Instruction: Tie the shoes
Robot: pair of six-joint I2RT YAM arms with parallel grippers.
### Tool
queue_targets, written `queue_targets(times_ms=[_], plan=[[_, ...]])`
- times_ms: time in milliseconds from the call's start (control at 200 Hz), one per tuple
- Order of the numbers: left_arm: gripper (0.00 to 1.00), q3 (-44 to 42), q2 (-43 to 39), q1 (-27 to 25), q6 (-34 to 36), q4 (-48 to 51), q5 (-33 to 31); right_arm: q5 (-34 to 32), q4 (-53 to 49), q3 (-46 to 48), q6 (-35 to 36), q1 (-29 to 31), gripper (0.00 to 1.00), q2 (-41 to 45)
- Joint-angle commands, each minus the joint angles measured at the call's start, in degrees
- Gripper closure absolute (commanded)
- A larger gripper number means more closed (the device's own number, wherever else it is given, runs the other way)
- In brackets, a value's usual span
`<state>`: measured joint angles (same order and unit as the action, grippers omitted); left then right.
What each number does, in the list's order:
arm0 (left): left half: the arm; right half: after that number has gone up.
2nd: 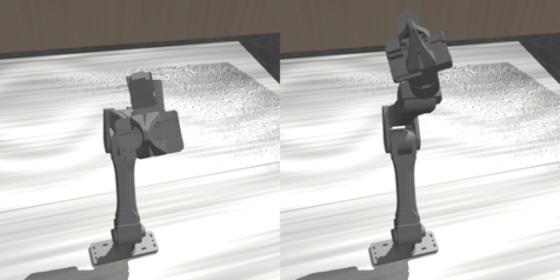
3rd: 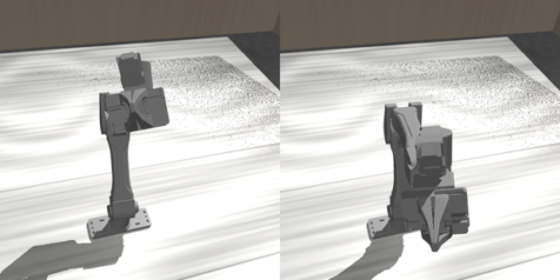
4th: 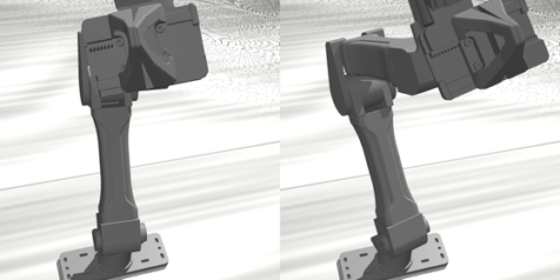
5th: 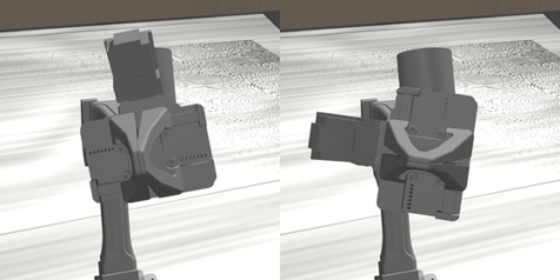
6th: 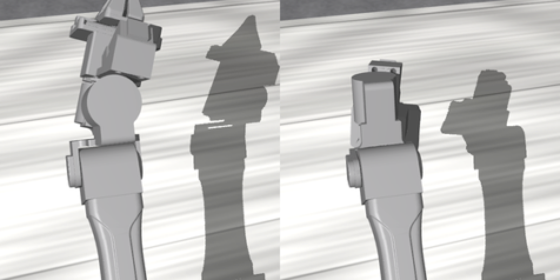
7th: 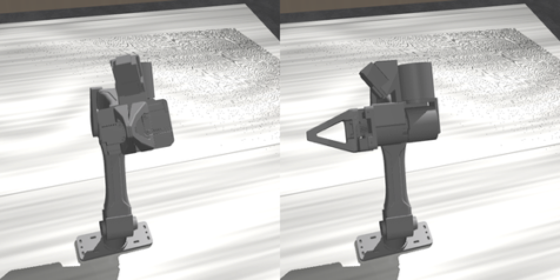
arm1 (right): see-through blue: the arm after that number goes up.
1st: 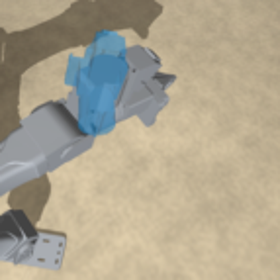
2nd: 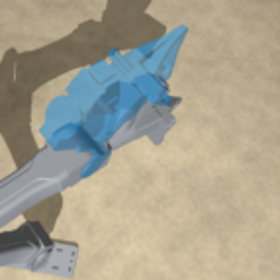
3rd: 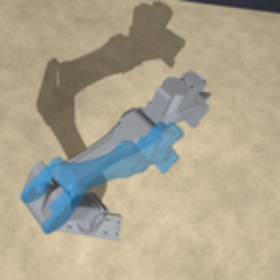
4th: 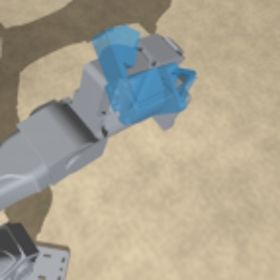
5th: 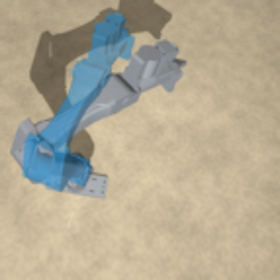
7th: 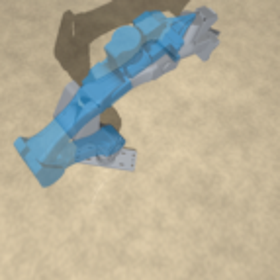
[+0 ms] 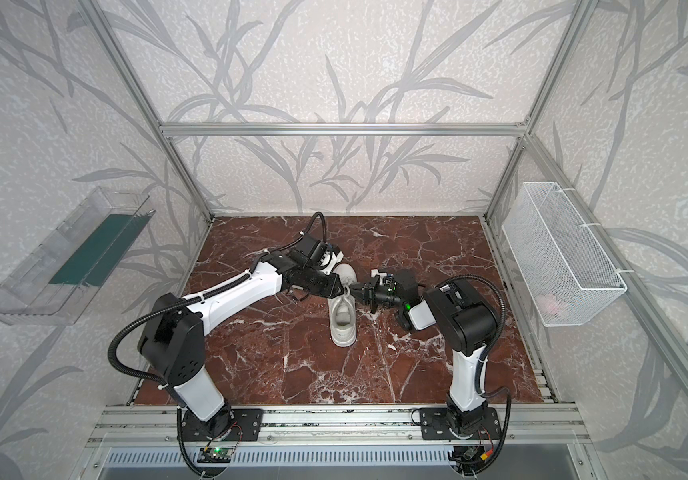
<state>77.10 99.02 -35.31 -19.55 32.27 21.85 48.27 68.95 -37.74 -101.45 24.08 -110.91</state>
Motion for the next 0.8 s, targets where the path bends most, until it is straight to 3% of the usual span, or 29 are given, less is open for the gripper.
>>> queue_targets(times_ms=[0, 795], plan=[[0.73, -0.6, -0.9, 0.1, -0.3, -0.7, 1.0, 0.8, 4.1, 0.5, -1.2, 0.3, 1.0, -0.5], [0.76, -3.3, 0.7, 0.2, -1.5, -4.4, 1.4, 0.8, 9.1, 0.5, -4.6, 0.8, 1.0, -2.1]])
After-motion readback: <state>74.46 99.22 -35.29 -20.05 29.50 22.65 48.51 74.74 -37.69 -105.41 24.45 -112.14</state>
